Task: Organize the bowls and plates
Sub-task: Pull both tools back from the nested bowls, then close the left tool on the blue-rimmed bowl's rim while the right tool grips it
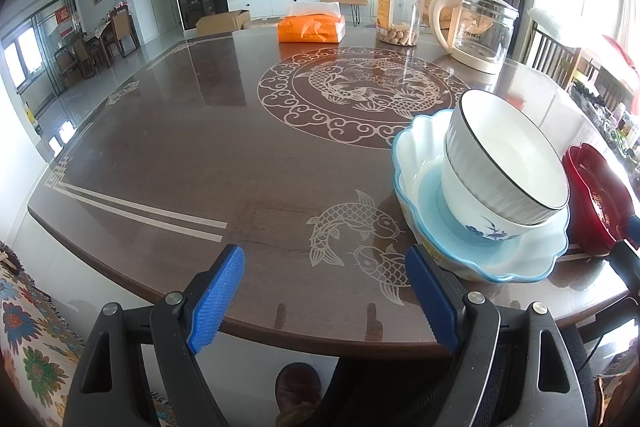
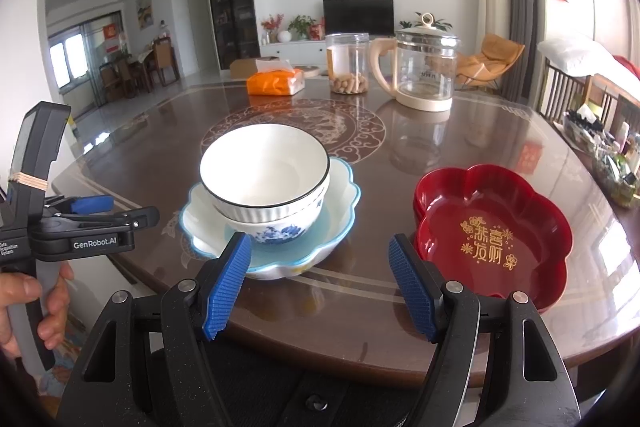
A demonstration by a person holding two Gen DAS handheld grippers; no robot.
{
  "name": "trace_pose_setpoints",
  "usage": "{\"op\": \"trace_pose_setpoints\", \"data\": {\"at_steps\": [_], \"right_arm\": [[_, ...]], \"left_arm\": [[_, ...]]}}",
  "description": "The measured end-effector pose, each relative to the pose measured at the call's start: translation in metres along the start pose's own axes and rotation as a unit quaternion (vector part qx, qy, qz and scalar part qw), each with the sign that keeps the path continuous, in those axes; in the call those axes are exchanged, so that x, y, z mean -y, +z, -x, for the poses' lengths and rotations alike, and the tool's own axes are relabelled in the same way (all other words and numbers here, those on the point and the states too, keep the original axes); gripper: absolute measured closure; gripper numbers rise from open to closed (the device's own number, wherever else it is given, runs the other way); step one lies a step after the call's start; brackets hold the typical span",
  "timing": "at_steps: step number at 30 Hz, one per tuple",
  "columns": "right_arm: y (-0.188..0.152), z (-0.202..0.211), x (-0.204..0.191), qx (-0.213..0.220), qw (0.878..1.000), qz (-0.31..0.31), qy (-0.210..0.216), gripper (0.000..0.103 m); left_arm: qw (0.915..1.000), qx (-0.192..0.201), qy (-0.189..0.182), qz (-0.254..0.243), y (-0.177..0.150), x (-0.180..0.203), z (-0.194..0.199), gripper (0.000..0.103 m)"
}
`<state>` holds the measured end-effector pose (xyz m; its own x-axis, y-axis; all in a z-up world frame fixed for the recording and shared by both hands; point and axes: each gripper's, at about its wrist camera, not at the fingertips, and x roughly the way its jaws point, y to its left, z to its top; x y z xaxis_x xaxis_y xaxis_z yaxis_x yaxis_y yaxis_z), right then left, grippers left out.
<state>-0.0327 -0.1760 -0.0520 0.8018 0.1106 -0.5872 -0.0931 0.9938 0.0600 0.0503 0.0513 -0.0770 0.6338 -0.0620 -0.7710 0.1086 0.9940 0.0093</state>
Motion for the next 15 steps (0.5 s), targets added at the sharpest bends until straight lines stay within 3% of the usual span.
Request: {"op": "trace_pose_setpoints", "data": {"at_steps": [9, 15], "right_arm": [[0.0, -0.001, 0.0, -0.003, 1.0, 0.001, -0.002, 0.028], [0.017, 0.001, 0.023, 0.005, 0.999, -0.019, -0.028, 0.028]], "left_arm": [[0.9999, -0.001, -0.009, 0.004, 0.0, -0.005, 0.0, 0.021], [0.9937, -0.016, -0.1, 0.049, 0.005, -0.018, -0.002, 0.021]]}}
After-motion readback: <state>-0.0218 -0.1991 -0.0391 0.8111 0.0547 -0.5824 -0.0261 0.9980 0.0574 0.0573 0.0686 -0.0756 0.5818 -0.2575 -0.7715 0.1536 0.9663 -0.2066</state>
